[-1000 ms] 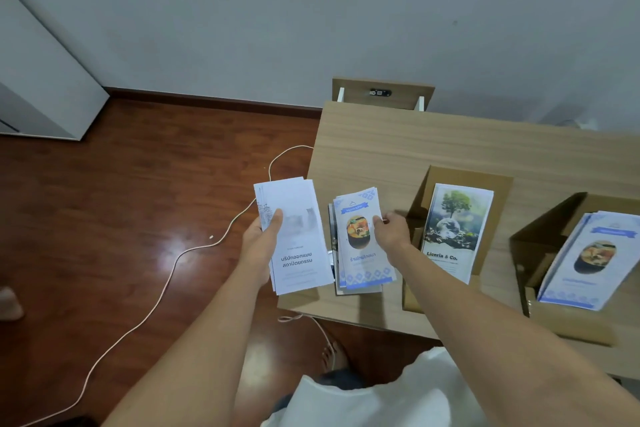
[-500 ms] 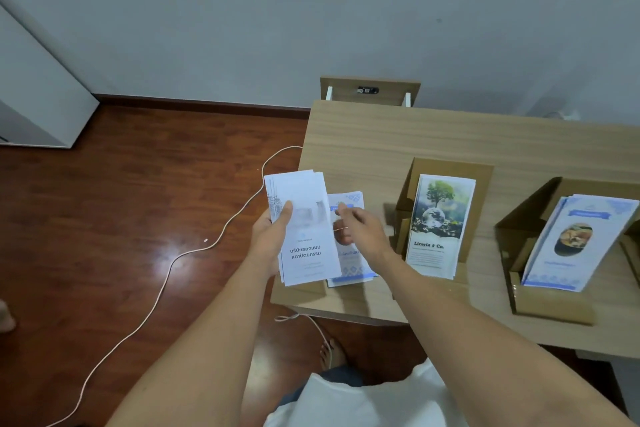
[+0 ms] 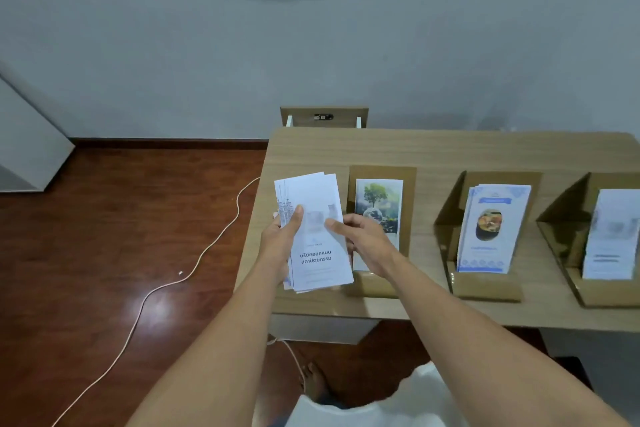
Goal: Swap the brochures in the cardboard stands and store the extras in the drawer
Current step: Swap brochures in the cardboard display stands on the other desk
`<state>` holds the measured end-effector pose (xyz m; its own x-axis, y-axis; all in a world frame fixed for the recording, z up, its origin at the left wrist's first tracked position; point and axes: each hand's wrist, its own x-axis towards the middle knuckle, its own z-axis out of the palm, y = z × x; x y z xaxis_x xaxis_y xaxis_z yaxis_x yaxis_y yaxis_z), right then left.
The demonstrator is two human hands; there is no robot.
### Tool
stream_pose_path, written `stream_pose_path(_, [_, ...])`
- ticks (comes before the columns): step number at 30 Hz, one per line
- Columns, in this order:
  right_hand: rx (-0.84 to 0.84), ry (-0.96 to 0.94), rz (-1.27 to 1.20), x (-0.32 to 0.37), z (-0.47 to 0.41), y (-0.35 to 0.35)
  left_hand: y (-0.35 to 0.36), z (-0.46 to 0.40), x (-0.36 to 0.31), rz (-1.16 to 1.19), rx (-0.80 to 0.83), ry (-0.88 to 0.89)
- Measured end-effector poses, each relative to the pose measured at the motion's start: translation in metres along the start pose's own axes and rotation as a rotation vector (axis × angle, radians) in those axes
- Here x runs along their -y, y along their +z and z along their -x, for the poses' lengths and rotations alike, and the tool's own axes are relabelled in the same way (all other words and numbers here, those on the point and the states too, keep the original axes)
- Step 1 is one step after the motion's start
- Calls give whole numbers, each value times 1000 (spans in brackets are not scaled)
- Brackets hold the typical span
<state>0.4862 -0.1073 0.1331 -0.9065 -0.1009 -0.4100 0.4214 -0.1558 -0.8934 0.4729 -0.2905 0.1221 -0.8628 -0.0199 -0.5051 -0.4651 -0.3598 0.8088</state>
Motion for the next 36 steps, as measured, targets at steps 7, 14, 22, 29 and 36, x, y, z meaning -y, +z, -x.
stream_pose_path(7, [-95, -32, 3, 2, 56, -103, 94, 50, 41, 23, 149, -65])
stream_pose_path(14, [-242, -77, -23, -4, 119, -211, 186, 91, 95, 25, 252, -106])
stream_pose_path(22, [-337, -63, -120, -10, 153, -299, 261, 112, 143, -66, 247, -130])
stream_pose_path(29, [-512, -96, -161, -15, 145, -349, 310, 96, 160, -115, 343, -157])
stream_pose_path(36, [-595, -134, -81, -3, 143, -388, 357, 72, 171, -168, 405, -196])
